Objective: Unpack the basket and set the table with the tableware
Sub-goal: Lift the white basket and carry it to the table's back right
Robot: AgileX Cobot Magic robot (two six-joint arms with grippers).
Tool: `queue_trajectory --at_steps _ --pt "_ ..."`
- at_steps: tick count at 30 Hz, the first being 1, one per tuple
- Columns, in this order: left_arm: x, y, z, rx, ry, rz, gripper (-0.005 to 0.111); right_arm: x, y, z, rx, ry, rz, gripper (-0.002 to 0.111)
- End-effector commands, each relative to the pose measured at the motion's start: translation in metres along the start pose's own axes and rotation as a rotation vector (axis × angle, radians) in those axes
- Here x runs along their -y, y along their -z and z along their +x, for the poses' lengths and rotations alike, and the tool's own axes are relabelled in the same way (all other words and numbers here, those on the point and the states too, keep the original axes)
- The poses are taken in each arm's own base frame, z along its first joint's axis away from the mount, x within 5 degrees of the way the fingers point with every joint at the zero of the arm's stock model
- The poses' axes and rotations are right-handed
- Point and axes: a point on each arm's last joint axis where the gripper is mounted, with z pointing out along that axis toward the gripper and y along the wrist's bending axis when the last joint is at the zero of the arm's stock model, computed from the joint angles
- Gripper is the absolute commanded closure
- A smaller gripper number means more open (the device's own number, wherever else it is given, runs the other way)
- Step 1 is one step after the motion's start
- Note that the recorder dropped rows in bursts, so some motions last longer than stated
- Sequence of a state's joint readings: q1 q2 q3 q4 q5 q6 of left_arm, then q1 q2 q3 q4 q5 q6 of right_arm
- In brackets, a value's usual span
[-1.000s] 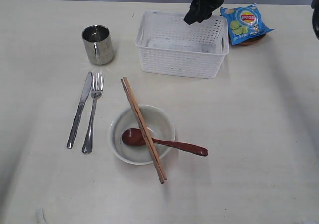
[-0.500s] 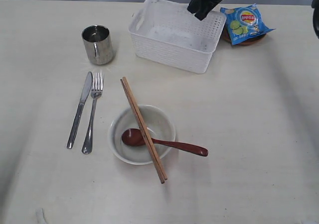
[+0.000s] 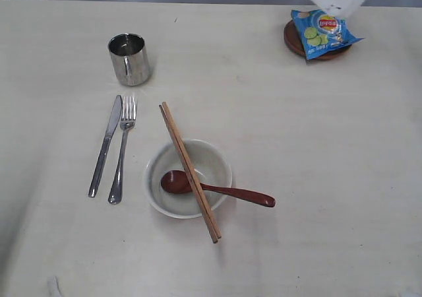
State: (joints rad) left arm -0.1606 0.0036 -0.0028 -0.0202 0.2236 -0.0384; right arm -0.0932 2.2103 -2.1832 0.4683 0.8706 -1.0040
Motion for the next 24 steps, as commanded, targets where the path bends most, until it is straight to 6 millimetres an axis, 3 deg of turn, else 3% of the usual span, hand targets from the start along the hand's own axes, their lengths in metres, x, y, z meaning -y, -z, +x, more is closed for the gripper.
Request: queue_trajectory --at_steps 1,7,10,14,24 --pt "0.0 0.0 0.0 0.011 0.01 0.004 0.107 0.045 0.019 0.045 -0.052 -0.13 0.082 0.109" --pt "0.0 0.0 0.0 0.011 0.01 0.004 0.107 0.091 0.037 0.114 -0.071 -0.338 0.178 0.109" --pt "0.0 0.0 0.0 0.011 0.012 0.004 0.107 0.1 0.029 0.146 -0.073 -0.437 0.164 0.109" --pt "0.0 0.0 0.0 0.011 0.012 0.004 0.107 0.099 0.005 0.173 -0.11 -0.491 0.132 0.109" --pt "0.0 0.0 0.0 0.011 0.012 0.004 0.107 0.084 -0.039 0.207 -0.178 -0.58 0.041 0.109"
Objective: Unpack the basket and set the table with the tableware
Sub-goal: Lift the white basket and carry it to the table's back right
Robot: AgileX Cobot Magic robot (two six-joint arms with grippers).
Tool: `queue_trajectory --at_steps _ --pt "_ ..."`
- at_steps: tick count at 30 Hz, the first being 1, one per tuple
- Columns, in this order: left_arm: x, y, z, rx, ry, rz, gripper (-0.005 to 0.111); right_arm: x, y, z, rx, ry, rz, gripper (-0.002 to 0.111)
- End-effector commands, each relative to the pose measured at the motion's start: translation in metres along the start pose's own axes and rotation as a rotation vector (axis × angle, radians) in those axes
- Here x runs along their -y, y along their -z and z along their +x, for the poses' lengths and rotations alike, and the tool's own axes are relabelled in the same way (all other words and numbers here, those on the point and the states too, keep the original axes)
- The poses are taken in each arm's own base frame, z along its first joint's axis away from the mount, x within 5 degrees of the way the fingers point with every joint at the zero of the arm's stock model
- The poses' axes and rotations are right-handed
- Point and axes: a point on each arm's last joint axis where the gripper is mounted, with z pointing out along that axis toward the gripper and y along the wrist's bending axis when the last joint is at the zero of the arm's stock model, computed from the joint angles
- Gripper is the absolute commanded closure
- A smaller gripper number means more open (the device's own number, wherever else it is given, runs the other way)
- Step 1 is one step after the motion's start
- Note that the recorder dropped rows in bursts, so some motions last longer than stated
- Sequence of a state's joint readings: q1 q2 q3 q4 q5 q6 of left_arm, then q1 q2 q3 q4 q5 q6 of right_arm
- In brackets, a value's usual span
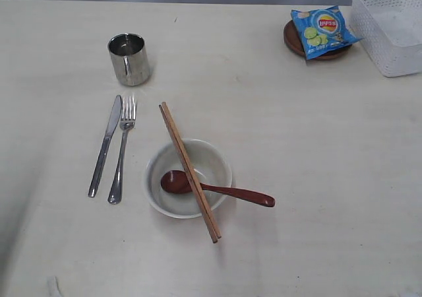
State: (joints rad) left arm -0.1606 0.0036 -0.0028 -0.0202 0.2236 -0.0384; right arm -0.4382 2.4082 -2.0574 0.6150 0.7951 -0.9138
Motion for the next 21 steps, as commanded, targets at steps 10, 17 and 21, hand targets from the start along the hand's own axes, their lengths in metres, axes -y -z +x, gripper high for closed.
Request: queue_trajectory --at_steps 10,17,21 --pt "0.0 0.0 0.0 0.011 0.01 0.004 0.107 -0.039 -0.033 0.0 -0.043 0.04 -0.1 0.109" --pt "0.0 0.0 0.0 0.011 0.01 0.004 0.107 -0.095 -0.057 -0.006 -0.091 0.137 -0.214 0.109" --pt "0.0 0.0 0.0 0.011 0.01 0.004 0.107 -0.146 -0.069 -0.01 -0.136 0.237 -0.31 0.109"
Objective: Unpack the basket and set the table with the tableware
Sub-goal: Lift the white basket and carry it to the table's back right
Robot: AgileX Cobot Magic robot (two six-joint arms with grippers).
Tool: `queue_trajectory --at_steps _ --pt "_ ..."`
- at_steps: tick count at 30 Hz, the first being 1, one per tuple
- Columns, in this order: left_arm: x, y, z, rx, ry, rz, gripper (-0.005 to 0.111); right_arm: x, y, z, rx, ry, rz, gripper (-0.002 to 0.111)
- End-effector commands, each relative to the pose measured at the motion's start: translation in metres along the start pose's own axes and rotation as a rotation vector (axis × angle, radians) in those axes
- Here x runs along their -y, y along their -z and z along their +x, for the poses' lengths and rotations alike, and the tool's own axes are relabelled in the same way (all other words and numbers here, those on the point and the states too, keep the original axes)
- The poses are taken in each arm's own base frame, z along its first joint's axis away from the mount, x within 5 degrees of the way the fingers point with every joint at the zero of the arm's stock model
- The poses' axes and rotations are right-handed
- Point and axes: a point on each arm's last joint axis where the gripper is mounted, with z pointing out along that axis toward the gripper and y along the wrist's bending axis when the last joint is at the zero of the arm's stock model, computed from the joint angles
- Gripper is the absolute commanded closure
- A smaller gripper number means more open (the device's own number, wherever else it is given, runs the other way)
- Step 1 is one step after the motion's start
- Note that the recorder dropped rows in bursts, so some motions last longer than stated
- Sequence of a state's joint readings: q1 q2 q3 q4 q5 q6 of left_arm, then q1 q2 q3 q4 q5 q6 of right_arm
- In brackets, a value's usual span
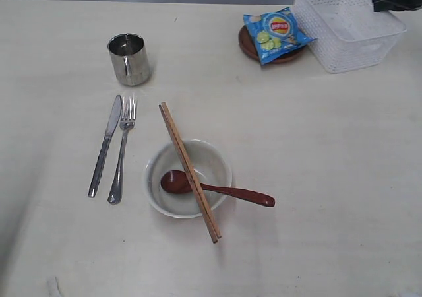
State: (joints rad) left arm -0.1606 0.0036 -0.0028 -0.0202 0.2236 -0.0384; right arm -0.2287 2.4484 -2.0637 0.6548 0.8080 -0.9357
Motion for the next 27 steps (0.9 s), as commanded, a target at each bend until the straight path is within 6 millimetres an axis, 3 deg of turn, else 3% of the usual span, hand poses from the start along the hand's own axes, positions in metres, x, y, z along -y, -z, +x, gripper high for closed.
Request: queue_trajectory --at_steps 1,7,12,15,21,23,27 --pt "0.0 0.0 0.0 0.011 0.01 0.004 0.107 -0.051 -0.029 0.002 -0.122 0.122 -0.149 0.109" --pt "0.0 0.0 0.0 0.011 0.01 0.004 0.107 -0.094 -0.038 -0.003 -0.237 0.179 -0.19 0.109" --pt "0.0 0.0 0.0 0.011 0.01 0.004 0.107 -0.125 -0.028 -0.01 -0.349 0.057 -0.217 0.109" --pt "0.0 0.0 0.0 0.011 0.01 0.004 0.107 -0.127 -0.019 -0.011 -0.419 0.016 -0.138 0.109" --pt "0.0 0.0 0.0 0.011 0.01 0.004 0.107 -0.117 0.032 -0.033 -0.429 -0.271 0.237 0.109" --pt "0.0 0.0 0.0 0.011 0.01 0.004 0.107 -0.12 0.036 -0.03 -0.476 -0.332 0.264 0.109" --pt "0.0 0.0 0.0 0.011 0.01 0.004 0.107 -0.13 0.025 -0.022 -0.505 -0.403 0.213 0.109"
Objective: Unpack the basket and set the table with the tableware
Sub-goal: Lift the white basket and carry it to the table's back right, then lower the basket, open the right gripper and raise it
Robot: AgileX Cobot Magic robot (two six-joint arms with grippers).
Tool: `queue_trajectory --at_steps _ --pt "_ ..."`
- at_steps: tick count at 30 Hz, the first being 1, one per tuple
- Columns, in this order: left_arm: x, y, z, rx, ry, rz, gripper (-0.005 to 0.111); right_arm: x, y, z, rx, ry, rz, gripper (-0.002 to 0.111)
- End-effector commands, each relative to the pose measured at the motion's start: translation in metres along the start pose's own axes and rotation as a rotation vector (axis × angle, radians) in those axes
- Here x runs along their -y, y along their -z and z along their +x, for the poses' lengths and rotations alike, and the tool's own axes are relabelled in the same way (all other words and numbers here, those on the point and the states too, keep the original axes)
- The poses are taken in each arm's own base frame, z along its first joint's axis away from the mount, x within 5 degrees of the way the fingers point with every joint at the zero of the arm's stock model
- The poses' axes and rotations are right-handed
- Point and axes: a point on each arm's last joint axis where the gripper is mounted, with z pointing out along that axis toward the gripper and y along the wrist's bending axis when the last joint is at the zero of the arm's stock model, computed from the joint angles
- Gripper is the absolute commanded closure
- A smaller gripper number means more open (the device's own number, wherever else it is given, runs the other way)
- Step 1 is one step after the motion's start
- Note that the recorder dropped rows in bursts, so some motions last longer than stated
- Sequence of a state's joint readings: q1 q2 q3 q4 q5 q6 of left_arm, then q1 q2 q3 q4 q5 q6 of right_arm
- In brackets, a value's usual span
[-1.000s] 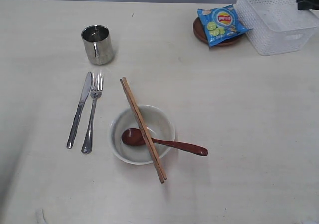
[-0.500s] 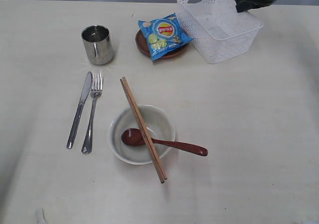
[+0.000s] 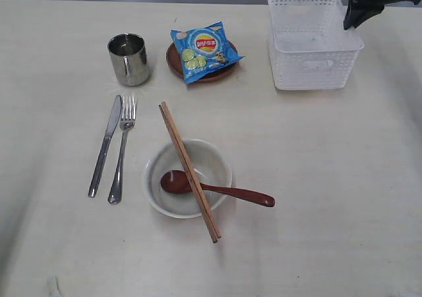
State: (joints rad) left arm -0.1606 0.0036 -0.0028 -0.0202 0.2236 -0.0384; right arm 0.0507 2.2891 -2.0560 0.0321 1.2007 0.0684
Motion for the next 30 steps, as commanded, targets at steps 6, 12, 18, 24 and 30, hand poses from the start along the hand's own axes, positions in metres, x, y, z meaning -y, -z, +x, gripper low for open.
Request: queue_trajectory --at_steps 6,12,18,24,30 --pt "0.0 0.0 0.0 0.011 0.01 0.004 0.107 -0.02 -0.036 0.028 -0.121 0.048 -0.007 0.109" --pt "0.0 0.0 0.0 0.011 0.01 0.004 0.107 -0.028 -0.051 0.035 -0.108 0.079 -0.011 0.109" --pt "0.0 0.0 0.0 0.011 0.01 0.004 0.107 -0.028 -0.036 0.035 -0.1 0.125 -0.015 0.109" --pt "0.0 0.0 0.0 0.011 0.01 0.004 0.107 -0.029 -0.016 0.035 -0.084 0.147 -0.019 0.109" --pt "0.0 0.0 0.0 0.011 0.01 0.004 0.107 -0.028 -0.014 0.039 -0.129 0.095 -0.009 0.109"
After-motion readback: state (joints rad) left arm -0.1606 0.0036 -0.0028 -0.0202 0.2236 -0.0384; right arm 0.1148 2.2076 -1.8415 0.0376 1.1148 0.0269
